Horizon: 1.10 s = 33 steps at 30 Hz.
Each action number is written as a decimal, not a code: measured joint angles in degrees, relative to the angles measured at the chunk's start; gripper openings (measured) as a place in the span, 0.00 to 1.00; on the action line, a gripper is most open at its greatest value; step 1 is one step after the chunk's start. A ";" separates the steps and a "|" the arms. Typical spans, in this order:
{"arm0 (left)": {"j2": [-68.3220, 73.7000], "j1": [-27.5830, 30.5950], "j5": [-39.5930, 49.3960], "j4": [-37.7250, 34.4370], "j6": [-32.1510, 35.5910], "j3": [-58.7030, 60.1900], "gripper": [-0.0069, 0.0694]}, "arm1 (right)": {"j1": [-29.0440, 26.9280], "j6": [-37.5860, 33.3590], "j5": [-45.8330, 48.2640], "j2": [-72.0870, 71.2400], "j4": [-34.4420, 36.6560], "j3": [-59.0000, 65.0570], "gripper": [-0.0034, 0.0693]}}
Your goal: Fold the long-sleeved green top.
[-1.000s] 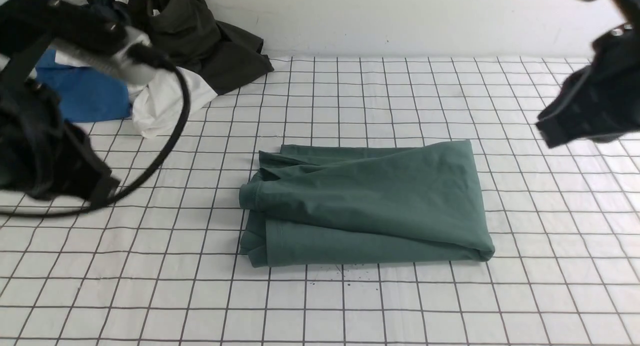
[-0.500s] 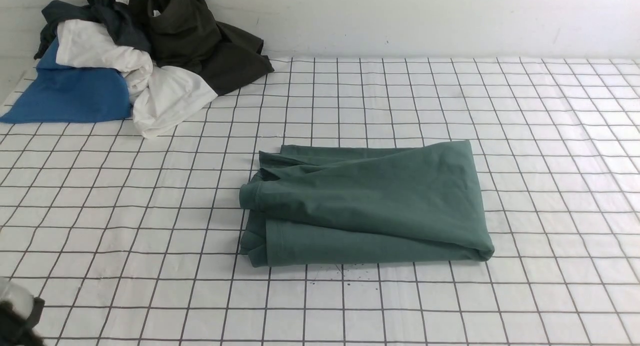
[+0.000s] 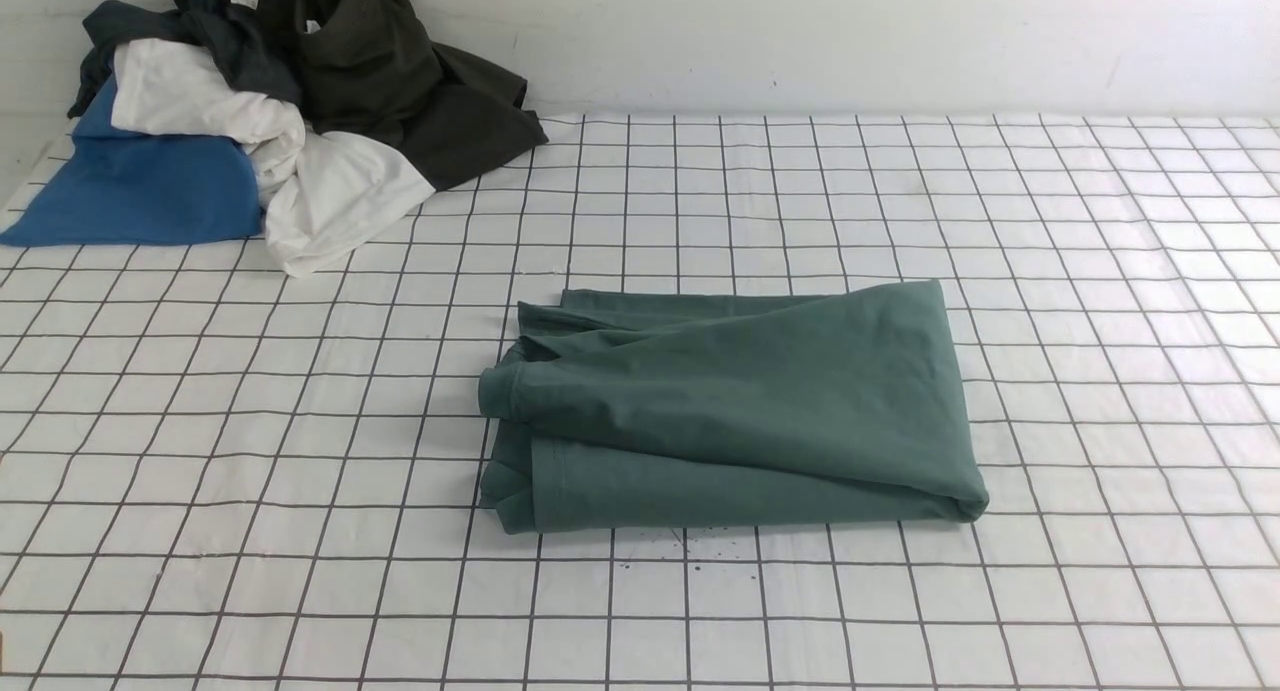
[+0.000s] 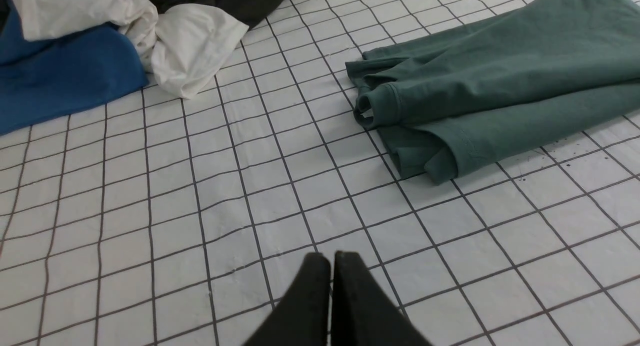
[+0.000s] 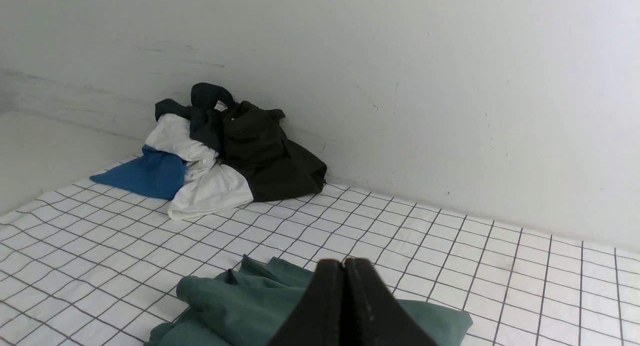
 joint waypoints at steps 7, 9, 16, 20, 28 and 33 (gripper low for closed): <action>0.00 0.00 0.00 0.00 0.00 0.00 0.08 | 0.00 0.00 0.04 0.00 0.19 0.00 0.03; 0.00 0.00 0.00 0.00 0.05 0.00 0.08 | 0.00 0.00 0.04 0.00 0.19 0.00 0.03; 0.00 0.00 0.01 0.00 0.05 0.00 0.08 | 0.00 0.00 1.22 0.00 0.20 0.03 0.03; 0.00 0.00 0.01 0.00 0.05 0.00 0.08 | 0.00 0.00 2.70 0.00 0.20 0.07 0.03; 0.00 0.00 0.07 0.00 0.05 0.00 0.08 | -2.87 0.48 -1.54 -4.61 2.07 7.61 0.03; 0.00 0.00 0.07 0.00 0.05 0.00 0.08 | -12.35 4.17 -17.82 -10.75 2.08 22.58 0.03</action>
